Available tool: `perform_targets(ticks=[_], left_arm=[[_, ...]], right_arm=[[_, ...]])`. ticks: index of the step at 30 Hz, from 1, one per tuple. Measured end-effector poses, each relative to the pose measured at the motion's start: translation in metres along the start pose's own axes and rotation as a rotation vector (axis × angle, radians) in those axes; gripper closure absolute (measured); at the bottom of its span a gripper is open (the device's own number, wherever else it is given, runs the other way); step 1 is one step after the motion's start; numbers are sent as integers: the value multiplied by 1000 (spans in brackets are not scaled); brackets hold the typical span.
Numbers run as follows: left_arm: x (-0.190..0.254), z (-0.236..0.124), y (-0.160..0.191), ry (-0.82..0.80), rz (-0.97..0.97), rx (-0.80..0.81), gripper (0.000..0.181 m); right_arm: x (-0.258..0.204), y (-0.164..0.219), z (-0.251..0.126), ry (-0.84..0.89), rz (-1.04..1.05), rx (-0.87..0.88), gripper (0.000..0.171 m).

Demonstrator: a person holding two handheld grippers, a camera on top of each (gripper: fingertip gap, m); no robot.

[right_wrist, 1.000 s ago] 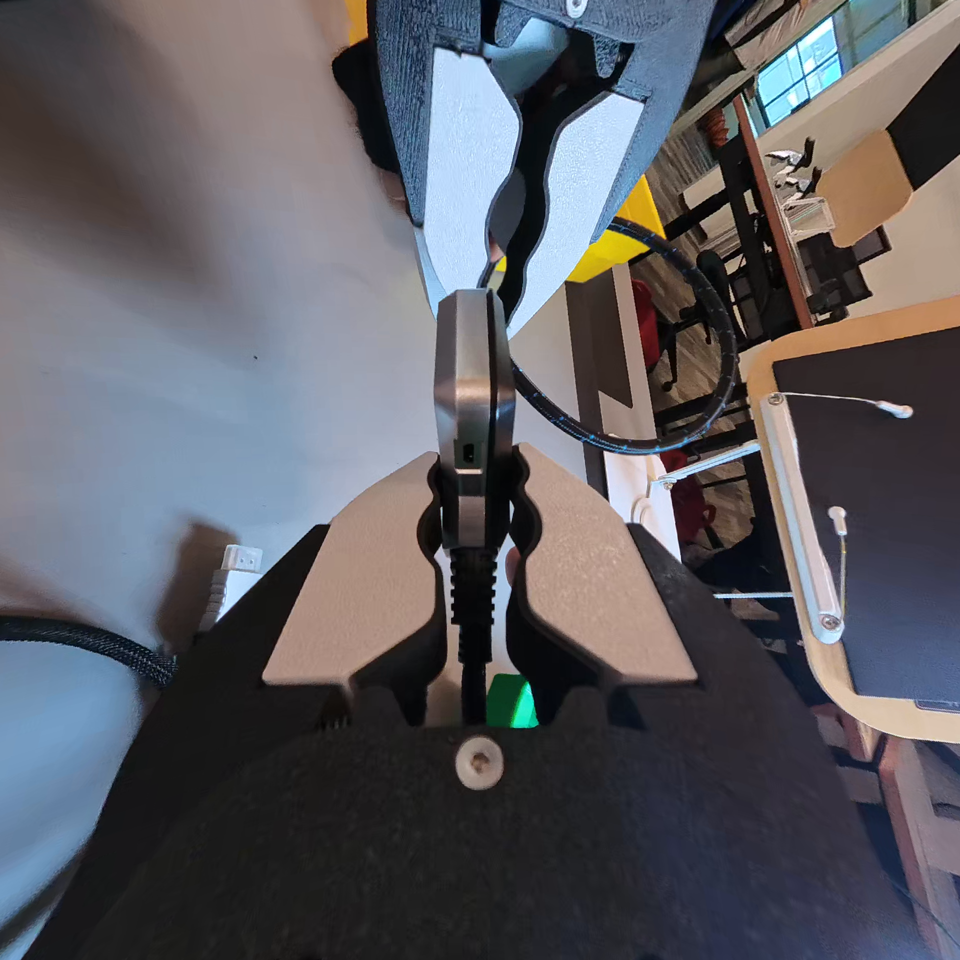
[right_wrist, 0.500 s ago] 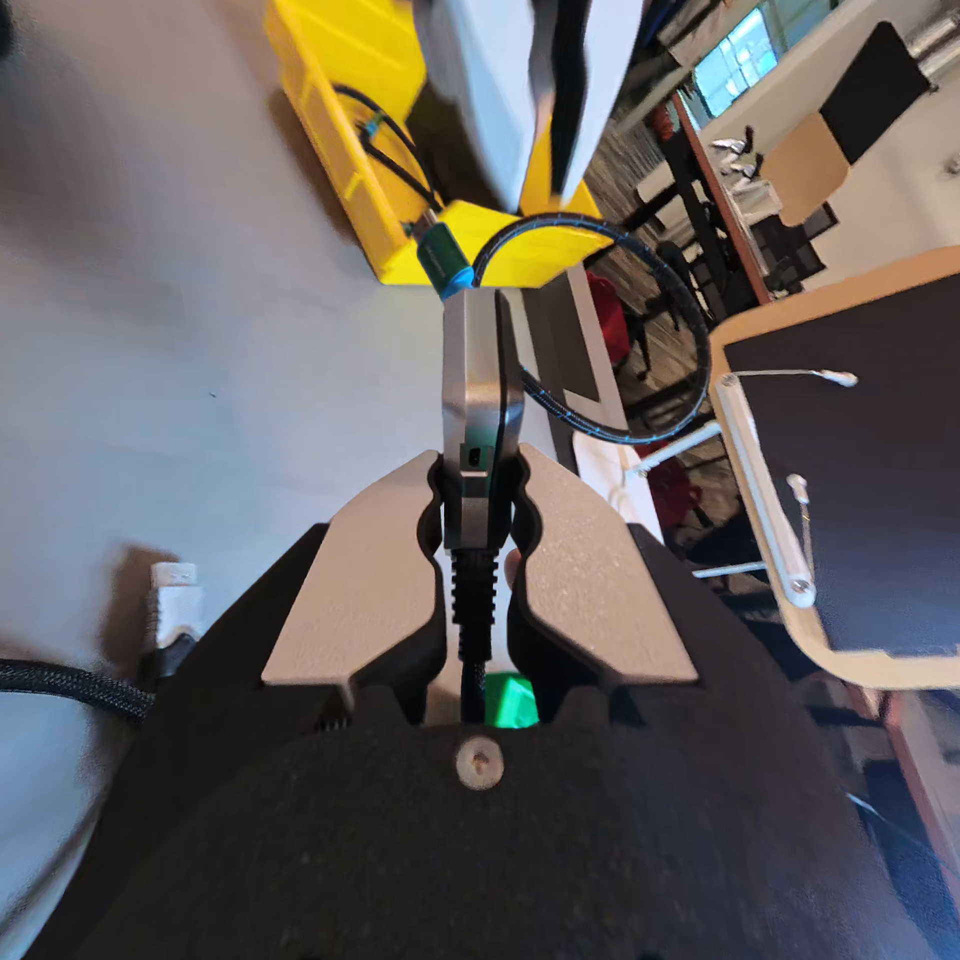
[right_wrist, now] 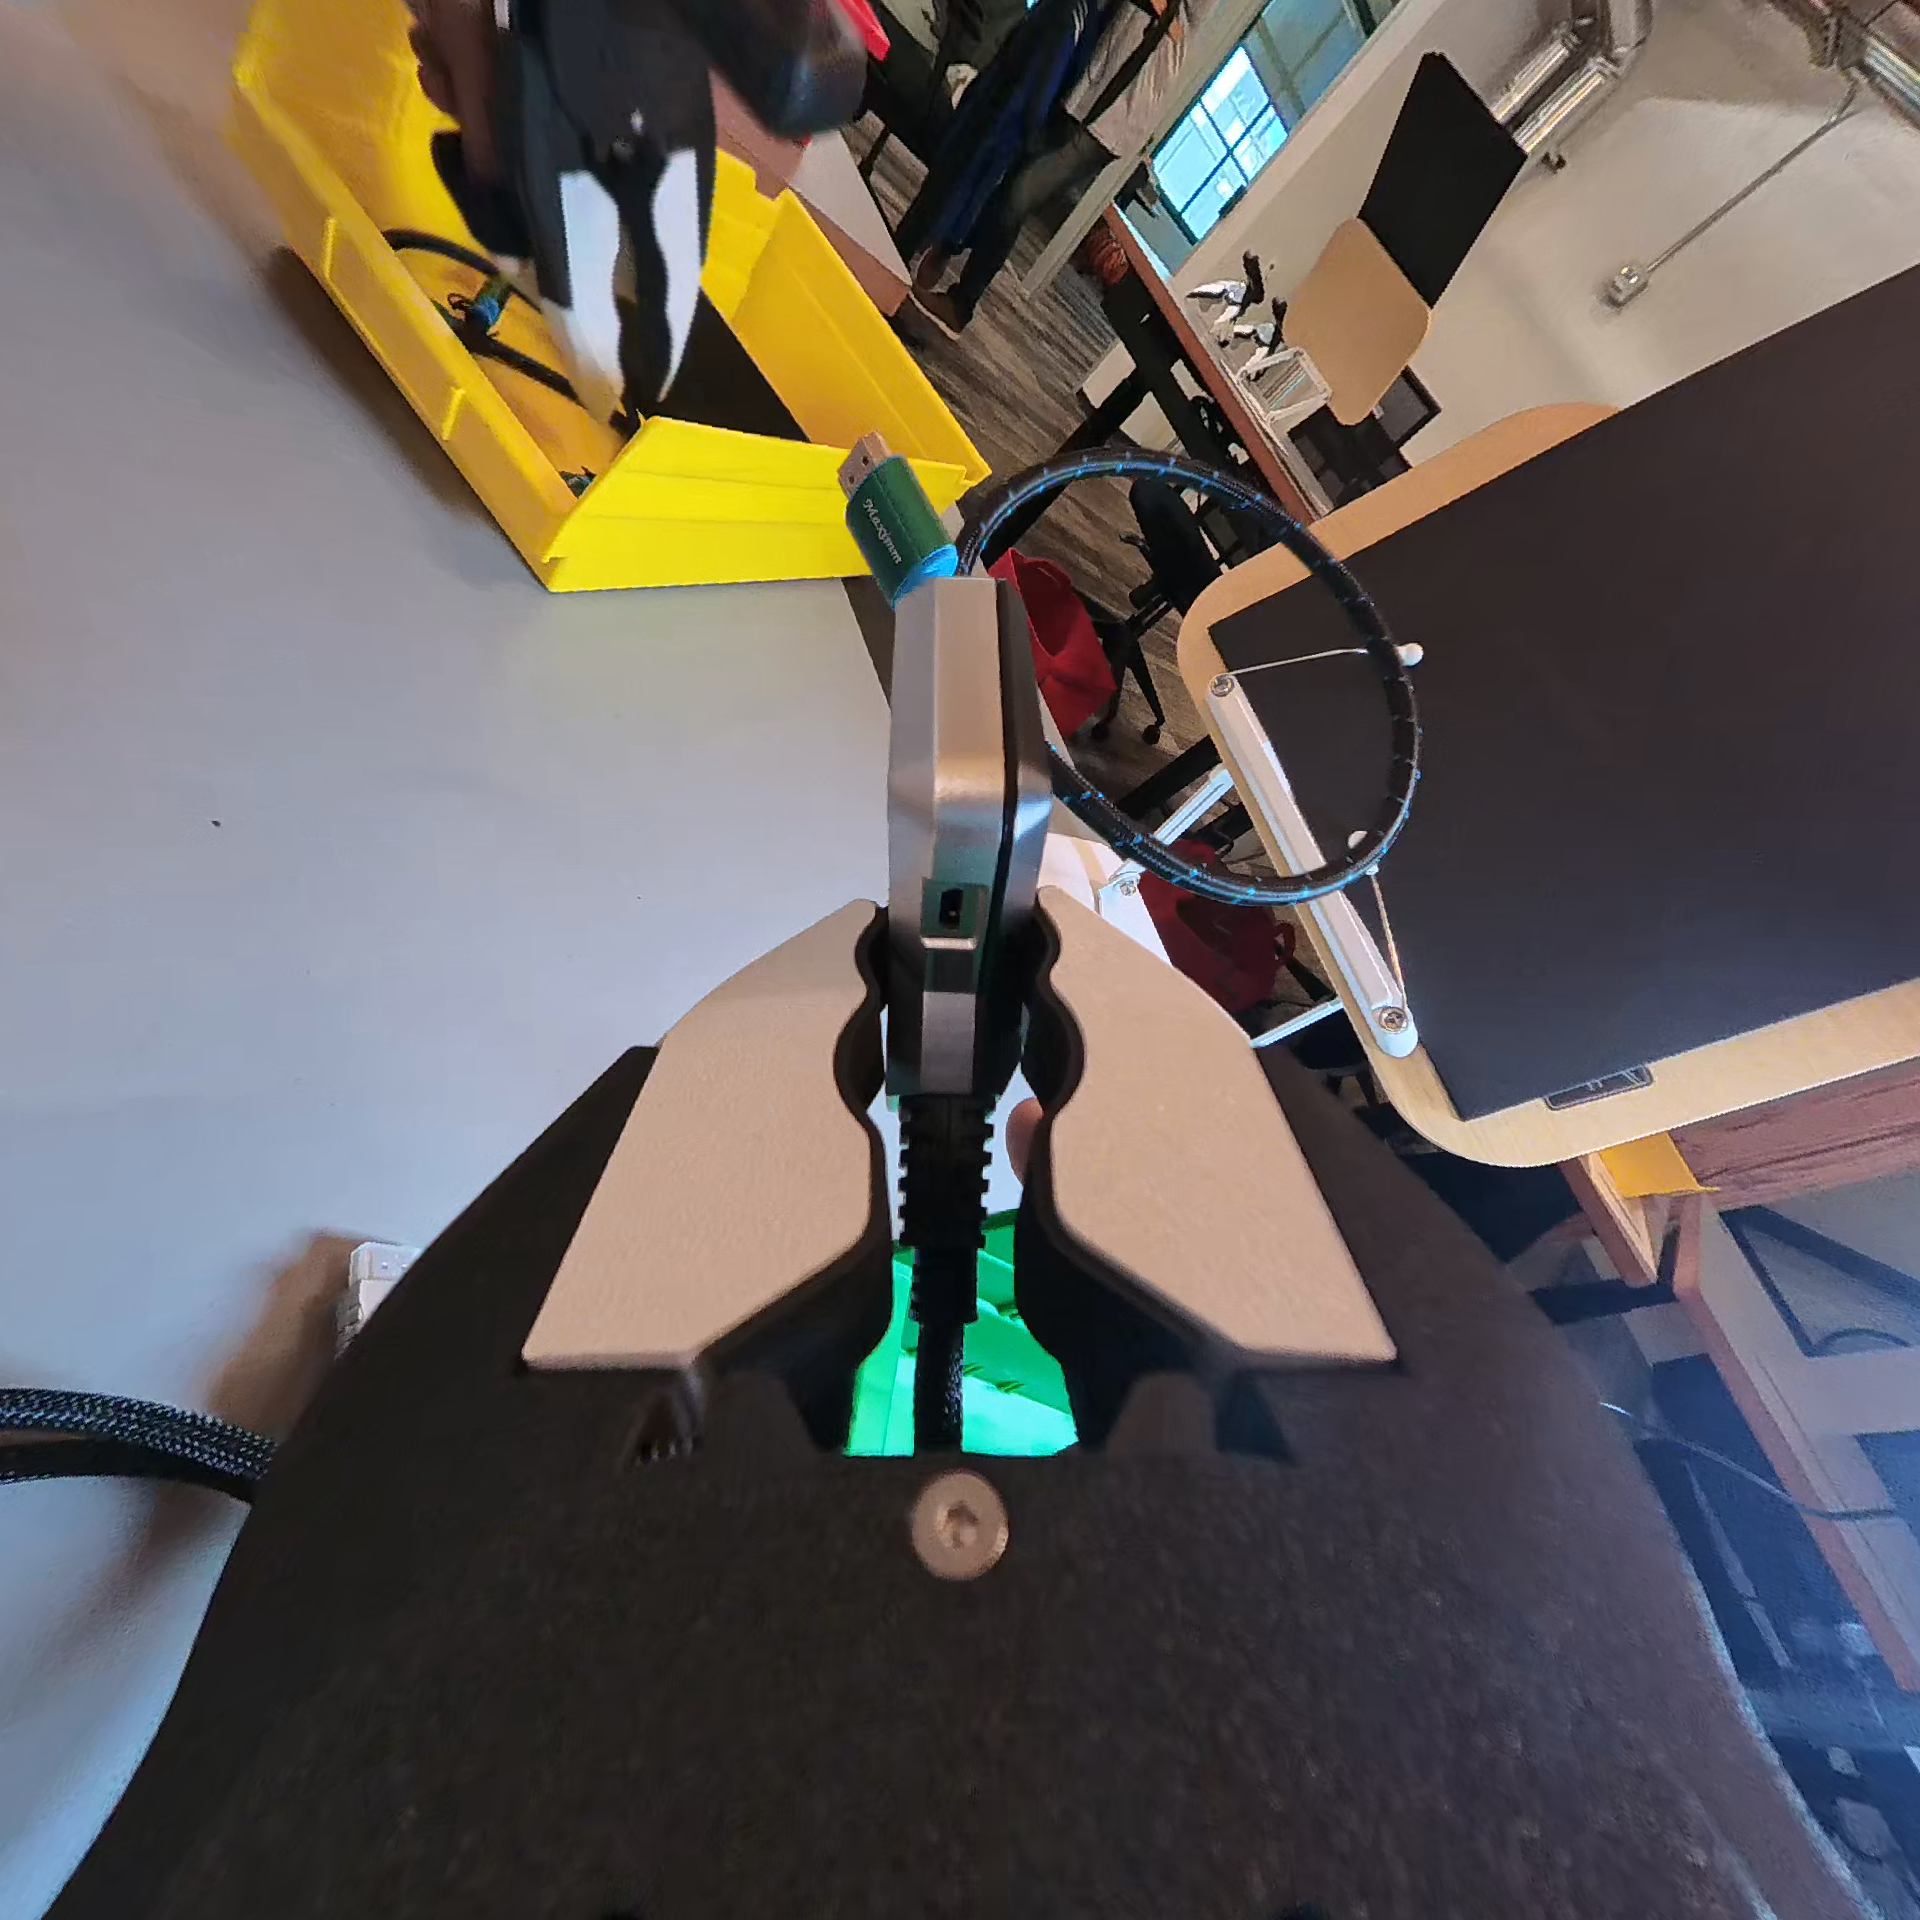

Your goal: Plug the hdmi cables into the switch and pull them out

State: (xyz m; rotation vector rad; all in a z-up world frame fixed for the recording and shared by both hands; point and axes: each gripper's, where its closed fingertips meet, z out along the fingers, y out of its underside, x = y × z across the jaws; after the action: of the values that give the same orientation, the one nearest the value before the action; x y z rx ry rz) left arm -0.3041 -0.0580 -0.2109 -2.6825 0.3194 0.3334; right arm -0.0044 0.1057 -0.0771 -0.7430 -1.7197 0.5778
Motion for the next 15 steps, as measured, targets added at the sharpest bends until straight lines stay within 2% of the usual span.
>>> perform_targets(ticks=[1, 6, 10, 15], left_arm=[[-3, 9, 10, -19, 16, -68, 150], [-4, 32, 27, -53, 162, -219, 142], [-16, 40, 22, -49, 413, -315, 141], [-18, 49, 19, 58, 788, -322, 167]], right_arm=[[0, 1, 1, -1, 1, -1, 148], [-2, 4, 2, -11, -2, -17, 148], [1, 8, -1, -19, 14, -25, 148], [3, 8, -2, -23, 26, -20, 149]])
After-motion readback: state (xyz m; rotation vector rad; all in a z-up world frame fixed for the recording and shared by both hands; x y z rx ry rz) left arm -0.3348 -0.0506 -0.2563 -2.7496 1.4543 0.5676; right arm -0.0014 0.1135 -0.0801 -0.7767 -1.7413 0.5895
